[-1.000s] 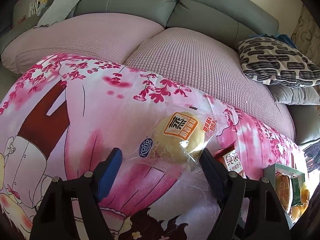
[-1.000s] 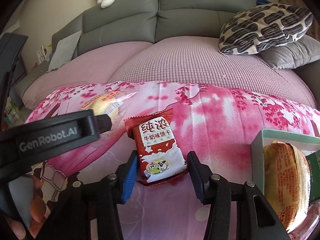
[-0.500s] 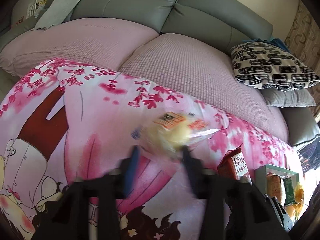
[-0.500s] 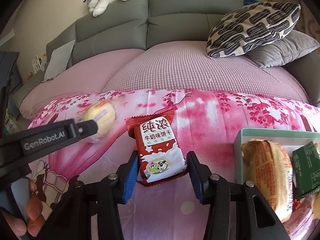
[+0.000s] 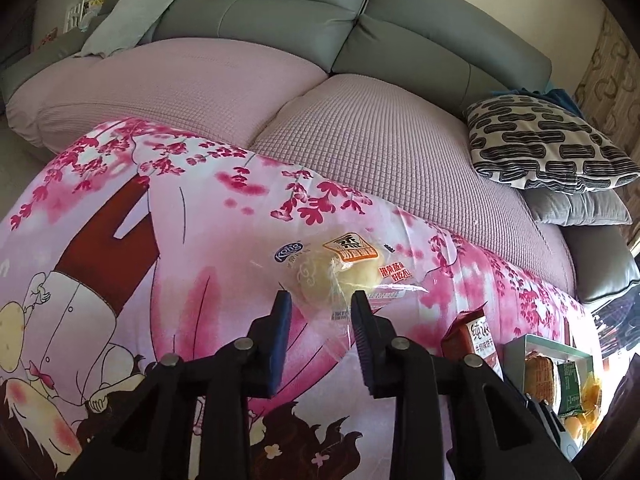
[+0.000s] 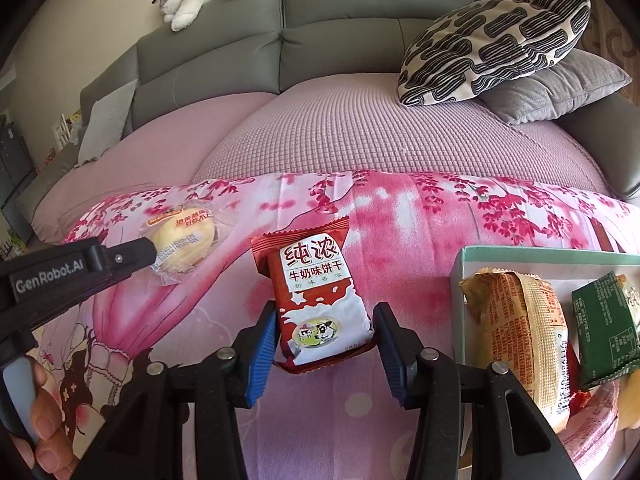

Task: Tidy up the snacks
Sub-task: 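Grasp the bagged steamed bun with the left gripper while the right grasps the red milk biscuit packet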

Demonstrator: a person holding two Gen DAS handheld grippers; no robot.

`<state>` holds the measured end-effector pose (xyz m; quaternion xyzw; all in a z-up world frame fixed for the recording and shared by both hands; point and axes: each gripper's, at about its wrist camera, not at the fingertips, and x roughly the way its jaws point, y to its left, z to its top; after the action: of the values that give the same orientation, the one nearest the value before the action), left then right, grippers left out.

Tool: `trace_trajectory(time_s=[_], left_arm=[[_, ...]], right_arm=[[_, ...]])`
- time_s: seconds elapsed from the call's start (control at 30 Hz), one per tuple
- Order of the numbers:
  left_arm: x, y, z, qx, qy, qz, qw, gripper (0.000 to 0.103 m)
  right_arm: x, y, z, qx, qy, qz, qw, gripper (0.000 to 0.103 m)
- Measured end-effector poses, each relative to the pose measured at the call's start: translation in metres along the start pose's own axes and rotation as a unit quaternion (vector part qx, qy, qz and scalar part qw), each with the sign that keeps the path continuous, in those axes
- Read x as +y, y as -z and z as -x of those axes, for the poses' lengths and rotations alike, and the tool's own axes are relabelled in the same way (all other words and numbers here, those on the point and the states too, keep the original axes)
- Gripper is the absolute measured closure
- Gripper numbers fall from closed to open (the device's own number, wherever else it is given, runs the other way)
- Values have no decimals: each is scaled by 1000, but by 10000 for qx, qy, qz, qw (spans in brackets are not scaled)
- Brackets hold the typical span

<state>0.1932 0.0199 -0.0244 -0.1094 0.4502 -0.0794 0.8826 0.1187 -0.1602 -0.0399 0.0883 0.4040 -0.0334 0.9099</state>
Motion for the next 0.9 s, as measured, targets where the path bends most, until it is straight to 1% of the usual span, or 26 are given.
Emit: trace_trajectory(time_s=[0.03,0.13,0.17,0.2,0.33,0.43,0.47,0.53,0.67,0.73,0.77,0.83,0.9], left_arm=[[-2,-1,-1,37,-49,-91,9999,63],[-8,-9,5,-25,-228,-500,9985,52],[-9,-12,6,-51,-235,-606,9979,47],[-10,-16,7,-60,-208,-692,9974,44],[-25,-30,-8,188,-18,-1240,9921,43],[-36,-36,-26,516,200,-1541,9865,43],[-39,-36,-31,585,216,-1598,9852,42],[-44,-33,-38,685,120,-1719,9827,39],[-47,-23,-44,743,17,-1845,9800,34],[-44,-20,-51,818,-196,-1799,9801,34],[-41,-20,-55,859,-269,-1722,9809,34],[-34,-20,-60,896,-228,-1477,9847,34],[-29,-20,-61,831,-206,-1326,9875,40]], right_arm=[[0,0,-1,18,-11,3,10000,53],[0,1,-4,90,-9,-4,10000,53],[0,1,-4,98,-7,-10,10000,53],[0,1,-4,106,-4,-15,9999,53],[-1,2,-5,132,2,-20,9999,53],[0,3,-7,168,55,11,9998,53],[1,3,-8,172,63,24,9998,53],[0,4,-8,169,55,11,9998,53],[-1,3,-8,182,47,-22,9998,53],[-1,3,-8,186,45,-30,9998,53],[-1,3,-8,187,41,-36,9998,53],[-2,3,-9,192,42,-48,9998,53],[-2,3,-10,197,46,-57,9998,53]])
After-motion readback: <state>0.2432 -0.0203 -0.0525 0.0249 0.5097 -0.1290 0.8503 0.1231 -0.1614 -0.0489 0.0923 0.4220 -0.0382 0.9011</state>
